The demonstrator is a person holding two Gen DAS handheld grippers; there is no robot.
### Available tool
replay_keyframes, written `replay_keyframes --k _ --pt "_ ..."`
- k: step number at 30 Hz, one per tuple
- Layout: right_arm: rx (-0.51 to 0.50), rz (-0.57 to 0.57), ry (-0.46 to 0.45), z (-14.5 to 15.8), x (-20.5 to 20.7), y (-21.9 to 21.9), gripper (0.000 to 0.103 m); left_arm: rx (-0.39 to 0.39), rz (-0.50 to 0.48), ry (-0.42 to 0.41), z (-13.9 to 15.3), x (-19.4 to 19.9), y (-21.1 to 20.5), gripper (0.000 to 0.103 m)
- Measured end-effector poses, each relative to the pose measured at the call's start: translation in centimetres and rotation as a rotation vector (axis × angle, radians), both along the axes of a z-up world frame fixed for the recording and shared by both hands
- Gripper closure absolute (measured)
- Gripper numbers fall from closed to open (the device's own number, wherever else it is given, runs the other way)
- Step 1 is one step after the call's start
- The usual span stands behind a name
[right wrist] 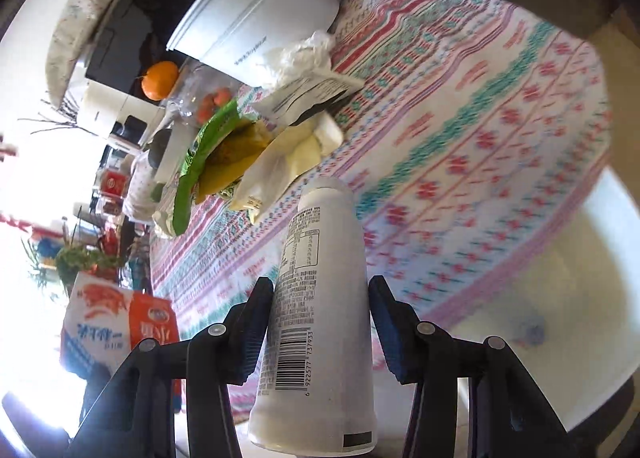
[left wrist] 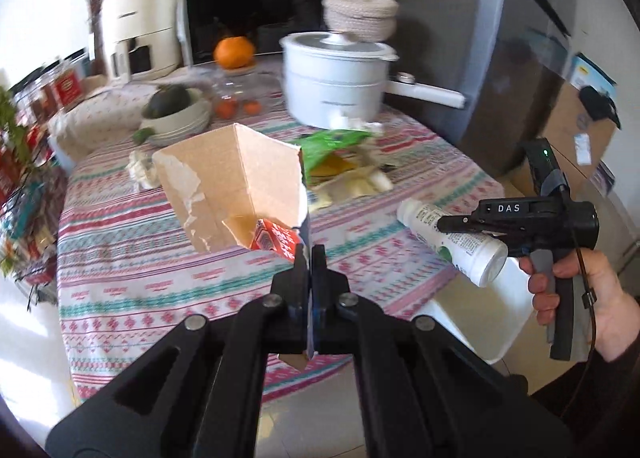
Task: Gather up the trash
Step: 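Grasp the white bottle with the right gripper, then carry the carton and bottle to the bin and release both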
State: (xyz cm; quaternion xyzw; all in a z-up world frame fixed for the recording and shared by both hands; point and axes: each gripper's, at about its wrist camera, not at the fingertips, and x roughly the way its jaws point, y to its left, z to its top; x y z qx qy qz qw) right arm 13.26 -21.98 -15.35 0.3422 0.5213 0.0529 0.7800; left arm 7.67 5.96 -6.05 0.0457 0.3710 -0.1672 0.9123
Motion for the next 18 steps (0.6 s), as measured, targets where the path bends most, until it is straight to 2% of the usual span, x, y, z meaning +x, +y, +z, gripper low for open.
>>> replay_keyframes --k 6,13,18 --pt "0.015 0.022 -0.017 1.5 -2.6 -3.3 0.053 -0.021 -0.12 0.01 -0.2 -1.2 -4.1 0.102" --pt "-0.015 0.062 -0.069 4.3 -6.6 -6.6 0.053 -0.038 -0.268 0.047 -1.2 -2.9 -9.5 0.102" --pt "-0.026 0.06 -0.051 4.2 -8.8 -9.2 0.053 -0.052 -0.373 0.089 -2.3 -4.2 -13.5 0.102"
